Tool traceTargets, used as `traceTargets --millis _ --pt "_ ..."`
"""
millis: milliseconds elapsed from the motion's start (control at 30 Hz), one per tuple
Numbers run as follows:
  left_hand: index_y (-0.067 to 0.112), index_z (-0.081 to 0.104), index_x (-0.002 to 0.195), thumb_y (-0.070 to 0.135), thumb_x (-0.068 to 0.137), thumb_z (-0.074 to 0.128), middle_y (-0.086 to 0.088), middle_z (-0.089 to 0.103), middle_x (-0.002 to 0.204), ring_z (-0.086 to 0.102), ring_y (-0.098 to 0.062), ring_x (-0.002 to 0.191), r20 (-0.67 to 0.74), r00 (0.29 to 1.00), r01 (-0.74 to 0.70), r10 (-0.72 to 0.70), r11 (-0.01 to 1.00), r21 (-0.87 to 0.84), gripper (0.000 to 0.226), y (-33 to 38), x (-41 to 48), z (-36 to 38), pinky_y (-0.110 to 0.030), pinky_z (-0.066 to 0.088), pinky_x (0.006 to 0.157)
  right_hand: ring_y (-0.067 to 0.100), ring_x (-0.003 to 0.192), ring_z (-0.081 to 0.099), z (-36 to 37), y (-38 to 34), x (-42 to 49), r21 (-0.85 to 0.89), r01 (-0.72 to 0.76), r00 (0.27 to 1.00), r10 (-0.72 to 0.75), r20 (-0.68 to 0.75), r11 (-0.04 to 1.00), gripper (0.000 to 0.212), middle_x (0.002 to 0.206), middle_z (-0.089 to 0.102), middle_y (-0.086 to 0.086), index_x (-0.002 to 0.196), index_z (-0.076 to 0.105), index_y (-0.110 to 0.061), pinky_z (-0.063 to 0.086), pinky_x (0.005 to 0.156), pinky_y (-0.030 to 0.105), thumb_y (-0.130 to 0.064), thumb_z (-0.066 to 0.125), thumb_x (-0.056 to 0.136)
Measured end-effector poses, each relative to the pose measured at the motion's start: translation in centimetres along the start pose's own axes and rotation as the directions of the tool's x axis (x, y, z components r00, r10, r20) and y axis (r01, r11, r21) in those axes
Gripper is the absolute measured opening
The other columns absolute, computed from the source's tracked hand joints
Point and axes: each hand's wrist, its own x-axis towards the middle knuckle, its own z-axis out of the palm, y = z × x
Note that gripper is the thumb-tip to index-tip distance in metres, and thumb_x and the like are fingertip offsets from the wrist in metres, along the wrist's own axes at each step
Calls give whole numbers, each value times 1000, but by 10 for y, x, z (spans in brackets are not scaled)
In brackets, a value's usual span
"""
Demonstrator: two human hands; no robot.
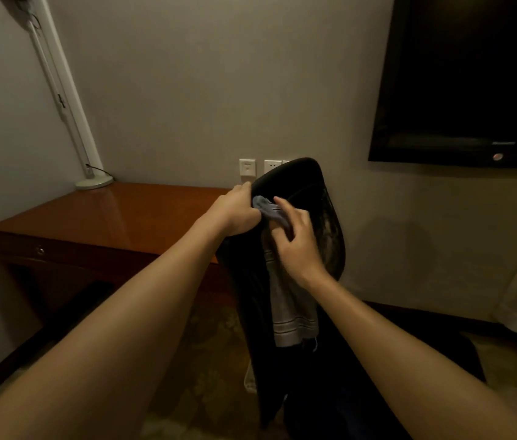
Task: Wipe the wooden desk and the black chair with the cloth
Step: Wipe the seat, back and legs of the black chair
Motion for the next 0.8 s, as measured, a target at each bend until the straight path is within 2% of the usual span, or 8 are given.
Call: traceTargets --millis 67,133,300,367,433,633,733,800 --pt "17 23 155 28 90 53 -12 35 156 43 -34 136 13 1000 5 -6 997 76 72 0 0 1 -39 39 104 10 135 27 14 9 -7 -121 87 995 -81 51 989 50 142 32 -7 151 35 -38 34 110 30 -32 48 103" --pt "18 9 159 29 93 49 -10 24 162 40 -36 139 20 1000 -8 4 986 167 78 3 -1 3 -41 37 109 13 139 21 22 20 -9 -227 143 990 -138 39 963 53 148 28 -7 153 29 -40 35 111 34 -32 47 103" --pt "25 4 160 37 93 46 -11 26 159 52 -36 123 -2 995 -87 95 919 384 81 3 5 6 -38 45 87 24 132 31 23 36 18 -406 166 979 -199 -41 899 54 145 36 2 151 37 -37 46 104 42 -25 51 100" --pt "25 5 160 42 92 48 -12 27 157 53 -35 122 7 993 -112 121 897 428 83 1 9 6 -37 45 83 25 128 34 24 43 28 -437 142 978 -193 -75 888 54 143 40 2 151 39 -35 47 100 40 -24 52 100" --pt "24 3 160 47 92 48 -12 24 159 50 -35 126 11 991 -125 136 879 461 85 -1 11 6 -38 46 87 25 122 36 24 49 40 -443 85 980 -156 -126 892 52 142 43 2 150 41 -32 47 97 38 -22 51 100" --pt "19 -1 160 48 92 49 3 -11 168 15 -23 152 37 977 -202 211 846 493 89 -5 18 6 -42 44 102 26 111 38 16 67 74 -509 -24 971 -101 -216 861 48 137 48 3 148 46 -26 45 92 39 -22 50 100" --pt "18 -1 160 49 93 48 4 -11 168 8 -20 154 44 970 -232 240 848 476 89 -8 20 7 -41 36 112 26 112 37 10 76 88 -551 -97 969 -47 -242 829 48 137 47 3 148 45 -26 39 87 33 -23 49 101" --pt "18 -1 161 49 94 47 3 -10 168 6 -20 154 47 966 -245 253 848 470 88 -11 21 7 -39 29 117 28 114 36 4 81 97 -558 -149 968 6 -249 817 48 138 45 4 149 43 -27 39 86 35 -23 47 101"
